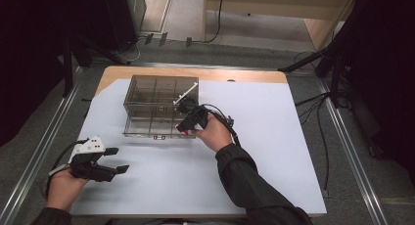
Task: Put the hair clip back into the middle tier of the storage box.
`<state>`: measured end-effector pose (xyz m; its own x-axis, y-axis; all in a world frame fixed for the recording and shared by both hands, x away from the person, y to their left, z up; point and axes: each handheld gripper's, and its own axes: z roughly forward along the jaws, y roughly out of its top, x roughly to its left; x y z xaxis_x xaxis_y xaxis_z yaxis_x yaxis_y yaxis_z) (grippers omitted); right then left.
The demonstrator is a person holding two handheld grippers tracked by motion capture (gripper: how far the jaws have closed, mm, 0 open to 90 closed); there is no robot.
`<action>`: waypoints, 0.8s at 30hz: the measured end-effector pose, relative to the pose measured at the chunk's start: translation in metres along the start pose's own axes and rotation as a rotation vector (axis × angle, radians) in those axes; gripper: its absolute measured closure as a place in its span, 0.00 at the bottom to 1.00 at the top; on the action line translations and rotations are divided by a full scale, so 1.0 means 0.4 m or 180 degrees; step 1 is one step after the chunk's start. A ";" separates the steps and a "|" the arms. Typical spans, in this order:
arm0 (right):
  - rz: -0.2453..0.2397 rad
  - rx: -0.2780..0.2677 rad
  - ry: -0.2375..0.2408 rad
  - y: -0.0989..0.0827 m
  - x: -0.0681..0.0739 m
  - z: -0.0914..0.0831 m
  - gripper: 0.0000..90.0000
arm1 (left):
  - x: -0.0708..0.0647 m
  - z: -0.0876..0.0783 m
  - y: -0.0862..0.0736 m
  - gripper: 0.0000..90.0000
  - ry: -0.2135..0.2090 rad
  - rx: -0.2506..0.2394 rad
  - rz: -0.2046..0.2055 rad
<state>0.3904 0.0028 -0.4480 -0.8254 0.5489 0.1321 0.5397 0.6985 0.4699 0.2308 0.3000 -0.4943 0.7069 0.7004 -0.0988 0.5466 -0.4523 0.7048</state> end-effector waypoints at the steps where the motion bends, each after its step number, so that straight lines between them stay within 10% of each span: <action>1: 0.0014 -0.0031 0.0016 0.000 -0.001 -0.004 0.71 | 0.000 0.000 0.000 0.27 -0.0001 -0.0001 0.0002; 24: -0.0040 -0.0311 0.0054 -0.038 -0.014 -0.068 0.59 | 0.007 0.014 0.024 0.27 -0.0072 -0.0024 0.0029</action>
<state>0.3823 -0.0235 -0.4320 -0.8351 0.5319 0.1401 0.5112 0.6566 0.5545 0.2404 0.2945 -0.4917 0.7219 0.6835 -0.1081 0.5367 -0.4545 0.7109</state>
